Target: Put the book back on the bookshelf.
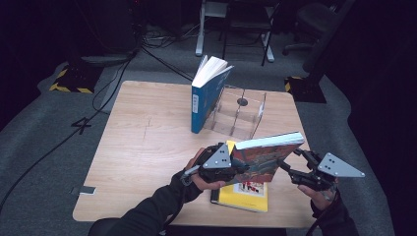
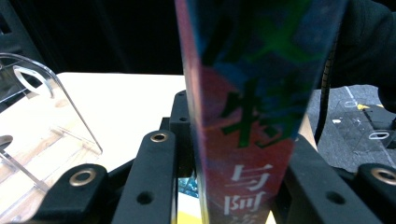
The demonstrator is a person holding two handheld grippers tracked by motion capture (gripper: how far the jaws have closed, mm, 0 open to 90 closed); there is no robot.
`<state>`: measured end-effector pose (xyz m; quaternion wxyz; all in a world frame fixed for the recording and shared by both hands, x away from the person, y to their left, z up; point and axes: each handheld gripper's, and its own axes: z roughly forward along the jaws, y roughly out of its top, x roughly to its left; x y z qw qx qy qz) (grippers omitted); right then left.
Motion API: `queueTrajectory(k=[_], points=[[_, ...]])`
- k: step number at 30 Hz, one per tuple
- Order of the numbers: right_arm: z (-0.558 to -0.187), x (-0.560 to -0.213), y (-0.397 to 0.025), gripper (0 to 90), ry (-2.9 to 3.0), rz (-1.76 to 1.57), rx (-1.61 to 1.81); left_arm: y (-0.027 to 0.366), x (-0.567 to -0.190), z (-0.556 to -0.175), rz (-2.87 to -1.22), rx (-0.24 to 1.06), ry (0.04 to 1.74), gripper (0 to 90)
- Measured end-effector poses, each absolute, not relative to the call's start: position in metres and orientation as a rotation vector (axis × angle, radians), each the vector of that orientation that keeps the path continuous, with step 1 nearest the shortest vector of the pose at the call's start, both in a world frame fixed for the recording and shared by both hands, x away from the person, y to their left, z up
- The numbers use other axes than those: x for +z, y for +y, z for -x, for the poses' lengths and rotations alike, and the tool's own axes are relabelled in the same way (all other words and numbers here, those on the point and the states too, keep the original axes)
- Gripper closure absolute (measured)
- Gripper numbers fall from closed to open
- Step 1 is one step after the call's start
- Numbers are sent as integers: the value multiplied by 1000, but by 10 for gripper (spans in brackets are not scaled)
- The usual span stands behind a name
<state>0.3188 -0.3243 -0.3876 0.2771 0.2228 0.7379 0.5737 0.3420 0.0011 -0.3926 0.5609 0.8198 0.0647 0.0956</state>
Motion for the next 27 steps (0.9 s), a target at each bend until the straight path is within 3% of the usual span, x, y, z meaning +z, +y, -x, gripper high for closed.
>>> queueTrajectory(k=[17, 22, 27], points=[[-317, -389, -311, 396, 2022, -553, 1526, -11, -329, -341, -1848, 312, 115, 555], [-317, -388, -310, 396, 2020, -547, 1518, -16, -321, -344, -1864, 322, 124, 570], [-317, -388, -310, 396, 2019, -558, 1502, -20, -318, -345, -1915, 322, 99, 673]])
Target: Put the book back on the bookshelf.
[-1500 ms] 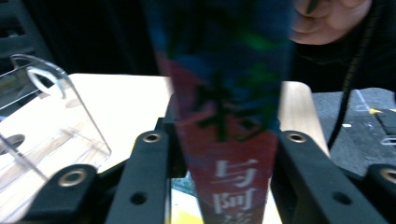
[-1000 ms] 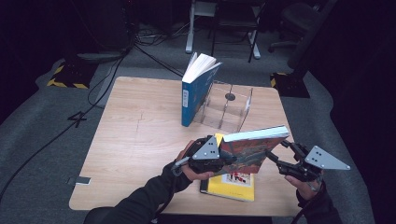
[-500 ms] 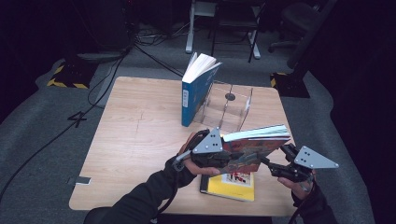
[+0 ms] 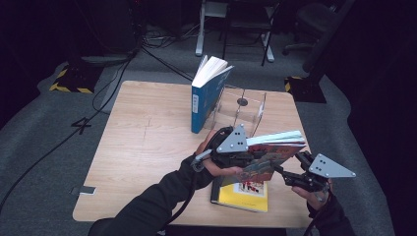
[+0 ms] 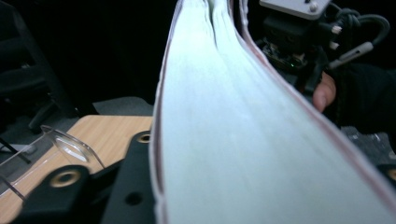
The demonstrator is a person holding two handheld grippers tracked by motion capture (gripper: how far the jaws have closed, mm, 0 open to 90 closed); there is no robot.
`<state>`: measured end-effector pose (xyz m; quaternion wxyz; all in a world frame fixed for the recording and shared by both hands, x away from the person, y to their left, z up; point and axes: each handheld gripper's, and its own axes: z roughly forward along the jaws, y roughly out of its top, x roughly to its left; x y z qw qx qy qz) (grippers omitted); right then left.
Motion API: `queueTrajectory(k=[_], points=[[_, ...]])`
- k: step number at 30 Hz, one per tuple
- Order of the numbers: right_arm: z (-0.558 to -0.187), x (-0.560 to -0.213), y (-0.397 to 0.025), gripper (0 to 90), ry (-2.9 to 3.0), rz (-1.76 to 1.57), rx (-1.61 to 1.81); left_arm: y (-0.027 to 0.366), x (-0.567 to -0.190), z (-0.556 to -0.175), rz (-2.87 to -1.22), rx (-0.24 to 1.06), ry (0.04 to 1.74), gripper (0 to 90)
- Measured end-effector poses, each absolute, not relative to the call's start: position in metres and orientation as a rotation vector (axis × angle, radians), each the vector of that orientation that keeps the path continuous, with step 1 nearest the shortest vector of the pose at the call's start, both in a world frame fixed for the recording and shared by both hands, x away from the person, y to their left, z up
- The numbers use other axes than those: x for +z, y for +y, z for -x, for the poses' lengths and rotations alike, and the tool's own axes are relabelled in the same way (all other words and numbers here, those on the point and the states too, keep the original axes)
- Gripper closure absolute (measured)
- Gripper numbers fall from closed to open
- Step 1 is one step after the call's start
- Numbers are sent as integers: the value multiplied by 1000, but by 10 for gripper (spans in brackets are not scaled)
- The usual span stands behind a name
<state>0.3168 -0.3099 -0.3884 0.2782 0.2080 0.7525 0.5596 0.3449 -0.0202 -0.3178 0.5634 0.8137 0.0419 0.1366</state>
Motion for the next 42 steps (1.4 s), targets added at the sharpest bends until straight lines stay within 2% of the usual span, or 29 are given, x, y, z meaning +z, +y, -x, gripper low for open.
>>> queueTrajectory(k=[10, 22, 32, 42], points=[[-317, -388, -312, 404, 2033, -560, 1492, -21, -313, -348, -1937, 281, 113, 727], [-317, -390, -327, 405, 2034, -606, 1464, -24, -304, -359, -1956, 352, 168, 737], [-321, -395, -329, 404, 2049, -625, 1442, 1, -297, -377, -1887, 402, 248, 738], [-322, -398, -331, 404, 2061, -635, 1426, 31, -285, -394, -1820, 525, 387, 739]])
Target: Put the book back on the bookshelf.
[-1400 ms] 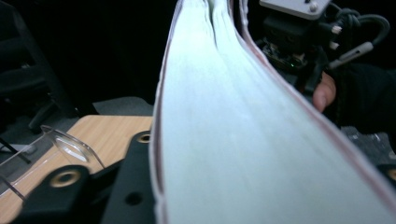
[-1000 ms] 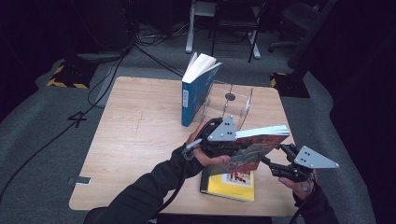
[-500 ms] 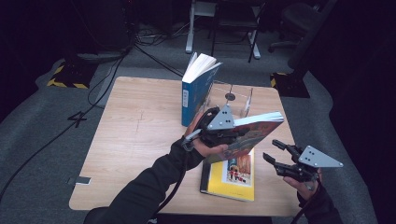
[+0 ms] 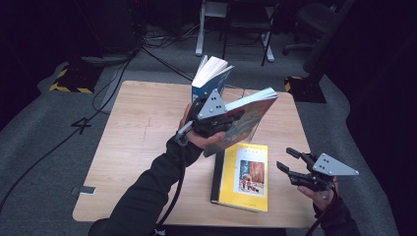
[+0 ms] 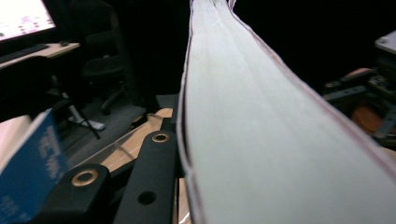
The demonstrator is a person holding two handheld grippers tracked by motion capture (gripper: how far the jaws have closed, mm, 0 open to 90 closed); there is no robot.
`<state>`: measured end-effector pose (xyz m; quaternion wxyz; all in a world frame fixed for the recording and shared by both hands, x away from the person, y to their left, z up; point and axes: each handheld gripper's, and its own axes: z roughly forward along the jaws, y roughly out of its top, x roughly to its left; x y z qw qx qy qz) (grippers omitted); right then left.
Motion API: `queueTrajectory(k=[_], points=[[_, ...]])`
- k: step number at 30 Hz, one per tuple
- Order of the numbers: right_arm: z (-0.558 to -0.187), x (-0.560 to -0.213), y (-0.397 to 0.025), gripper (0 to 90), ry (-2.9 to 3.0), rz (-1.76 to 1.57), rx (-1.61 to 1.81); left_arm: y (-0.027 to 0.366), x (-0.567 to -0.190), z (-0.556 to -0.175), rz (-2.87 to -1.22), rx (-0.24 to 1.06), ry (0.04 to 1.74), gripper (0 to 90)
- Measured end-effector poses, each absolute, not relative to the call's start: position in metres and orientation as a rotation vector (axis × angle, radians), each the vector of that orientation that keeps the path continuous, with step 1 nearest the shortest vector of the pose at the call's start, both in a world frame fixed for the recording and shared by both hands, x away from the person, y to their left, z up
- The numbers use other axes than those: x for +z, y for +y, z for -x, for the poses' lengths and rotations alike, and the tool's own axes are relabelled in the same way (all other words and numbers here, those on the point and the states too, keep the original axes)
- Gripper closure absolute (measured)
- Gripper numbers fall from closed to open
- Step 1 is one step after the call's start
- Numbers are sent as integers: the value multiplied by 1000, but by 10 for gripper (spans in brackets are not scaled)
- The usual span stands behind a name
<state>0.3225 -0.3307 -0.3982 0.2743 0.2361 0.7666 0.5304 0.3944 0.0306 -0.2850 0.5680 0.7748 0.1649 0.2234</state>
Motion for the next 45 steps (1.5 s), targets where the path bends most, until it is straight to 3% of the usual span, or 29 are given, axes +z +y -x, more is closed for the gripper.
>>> queueTrajectory(k=[18, 45], points=[[-327, -408, -329, 404, 2106, -653, 1392, 53, -288, -431, -1788, 640, 595, 738], [-330, -419, -327, 411, 2144, -647, 1363, -31, -323, -510, -1848, 773, 750, 737]])
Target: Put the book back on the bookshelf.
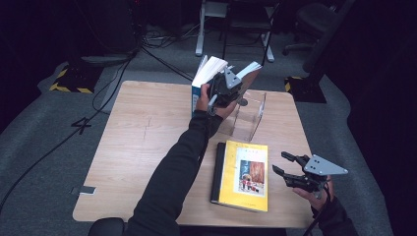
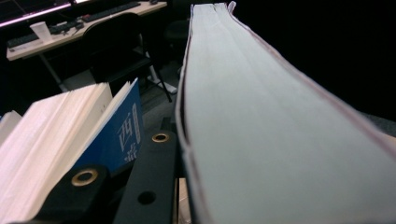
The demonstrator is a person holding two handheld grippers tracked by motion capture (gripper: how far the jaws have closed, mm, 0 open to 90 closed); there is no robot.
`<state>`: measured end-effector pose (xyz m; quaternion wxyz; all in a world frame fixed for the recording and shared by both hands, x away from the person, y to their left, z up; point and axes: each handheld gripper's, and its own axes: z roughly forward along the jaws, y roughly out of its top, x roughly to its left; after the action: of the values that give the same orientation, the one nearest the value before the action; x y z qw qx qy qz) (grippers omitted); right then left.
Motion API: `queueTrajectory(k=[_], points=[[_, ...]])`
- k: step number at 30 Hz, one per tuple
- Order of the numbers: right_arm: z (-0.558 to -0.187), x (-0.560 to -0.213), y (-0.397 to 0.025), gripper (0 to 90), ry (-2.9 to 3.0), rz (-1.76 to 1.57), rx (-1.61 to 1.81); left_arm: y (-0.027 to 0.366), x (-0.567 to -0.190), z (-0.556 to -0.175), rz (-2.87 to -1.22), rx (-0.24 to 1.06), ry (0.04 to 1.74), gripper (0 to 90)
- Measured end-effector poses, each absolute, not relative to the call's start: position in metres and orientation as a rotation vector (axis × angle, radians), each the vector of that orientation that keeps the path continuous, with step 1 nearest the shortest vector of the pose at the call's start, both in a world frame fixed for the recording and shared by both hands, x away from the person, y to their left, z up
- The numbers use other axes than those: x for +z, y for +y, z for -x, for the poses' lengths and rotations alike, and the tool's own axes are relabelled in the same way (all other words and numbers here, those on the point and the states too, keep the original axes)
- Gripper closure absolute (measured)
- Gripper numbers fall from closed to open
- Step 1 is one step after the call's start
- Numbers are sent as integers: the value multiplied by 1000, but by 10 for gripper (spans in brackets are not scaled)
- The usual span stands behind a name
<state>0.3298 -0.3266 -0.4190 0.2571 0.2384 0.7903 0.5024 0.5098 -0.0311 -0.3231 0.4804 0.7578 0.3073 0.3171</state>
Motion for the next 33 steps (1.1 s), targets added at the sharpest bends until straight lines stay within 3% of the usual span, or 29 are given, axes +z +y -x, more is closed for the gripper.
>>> queueTrajectory(k=[19, 33], points=[[-328, -417, -325, 440, 2158, -620, 1355, -38, -351, -529, -1759, 789, 886, 736], [-323, -416, -318, 430, 2177, -579, 1360, -16, -358, -528, -1704, 821, 941, 703]])
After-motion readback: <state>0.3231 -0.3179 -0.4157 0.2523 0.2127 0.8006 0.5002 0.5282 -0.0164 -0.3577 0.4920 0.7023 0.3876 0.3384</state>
